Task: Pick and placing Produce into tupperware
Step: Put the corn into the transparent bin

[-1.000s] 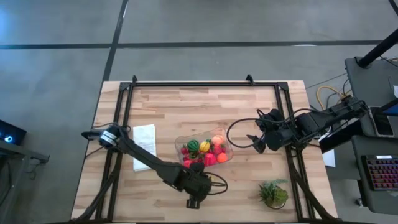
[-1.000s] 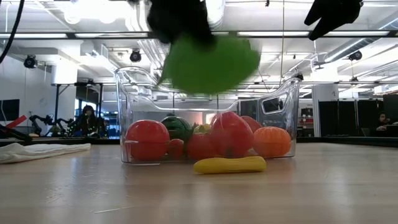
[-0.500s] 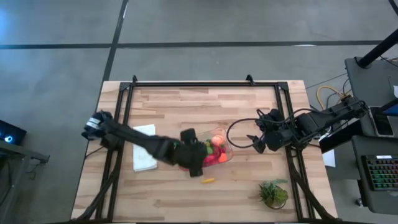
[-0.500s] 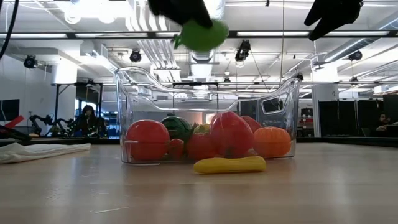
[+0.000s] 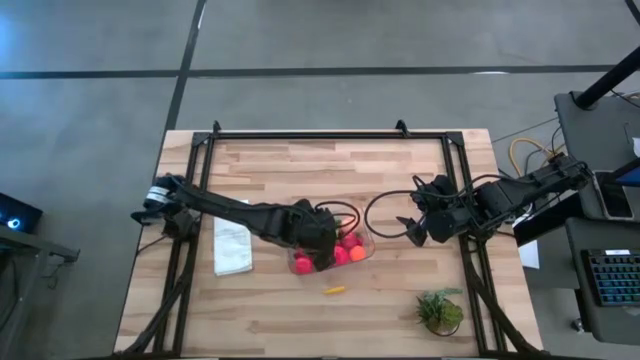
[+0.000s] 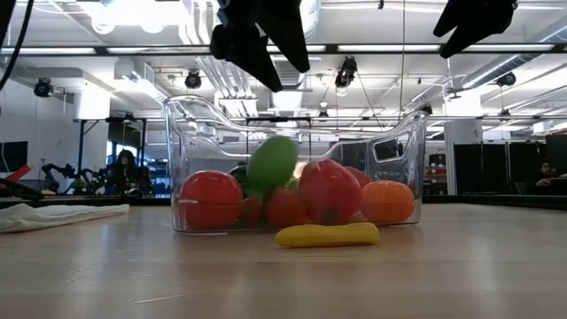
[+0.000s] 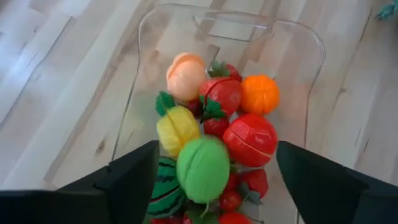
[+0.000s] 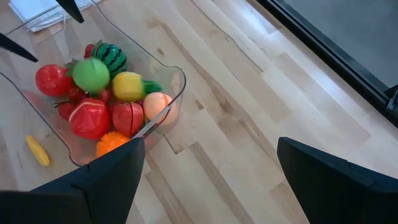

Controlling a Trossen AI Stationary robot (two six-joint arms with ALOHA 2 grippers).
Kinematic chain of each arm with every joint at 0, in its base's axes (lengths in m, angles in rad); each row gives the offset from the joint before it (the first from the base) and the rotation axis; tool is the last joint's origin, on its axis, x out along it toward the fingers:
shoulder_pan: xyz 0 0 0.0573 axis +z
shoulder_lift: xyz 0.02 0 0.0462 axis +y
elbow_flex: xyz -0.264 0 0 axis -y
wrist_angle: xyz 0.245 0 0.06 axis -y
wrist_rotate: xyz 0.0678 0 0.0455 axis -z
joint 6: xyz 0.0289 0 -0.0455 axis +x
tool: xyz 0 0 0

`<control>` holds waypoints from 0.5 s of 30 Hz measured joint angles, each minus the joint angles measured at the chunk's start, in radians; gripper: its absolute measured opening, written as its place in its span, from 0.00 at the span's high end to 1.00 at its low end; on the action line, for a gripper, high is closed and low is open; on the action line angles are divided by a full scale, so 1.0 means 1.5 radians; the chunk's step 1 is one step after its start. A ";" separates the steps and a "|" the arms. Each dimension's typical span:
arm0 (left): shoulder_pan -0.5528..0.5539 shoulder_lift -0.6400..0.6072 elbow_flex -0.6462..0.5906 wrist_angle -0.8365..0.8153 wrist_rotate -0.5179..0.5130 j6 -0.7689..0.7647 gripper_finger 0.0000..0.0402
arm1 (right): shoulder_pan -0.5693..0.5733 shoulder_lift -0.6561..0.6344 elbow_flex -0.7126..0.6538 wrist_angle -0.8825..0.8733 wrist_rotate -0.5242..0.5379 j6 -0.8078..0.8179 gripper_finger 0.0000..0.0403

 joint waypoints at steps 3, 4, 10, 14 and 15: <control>0.000 0.000 0.003 0.001 0.000 0.000 0.18 | 0.000 0.000 0.000 0.000 0.000 0.000 0.11; -0.001 0.000 0.004 0.000 0.008 0.001 0.17 | 0.000 0.000 0.000 0.000 0.000 0.000 0.11; -0.049 -0.002 0.015 0.016 0.091 0.149 0.18 | 0.000 0.000 -0.001 -0.003 0.003 -0.006 0.11; -0.101 0.004 0.010 0.063 0.095 0.249 0.22 | 0.000 0.000 -0.004 -0.005 0.005 -0.006 0.11; -0.112 0.008 0.011 0.074 0.091 0.266 0.24 | 0.000 0.000 -0.006 -0.005 0.005 -0.006 0.11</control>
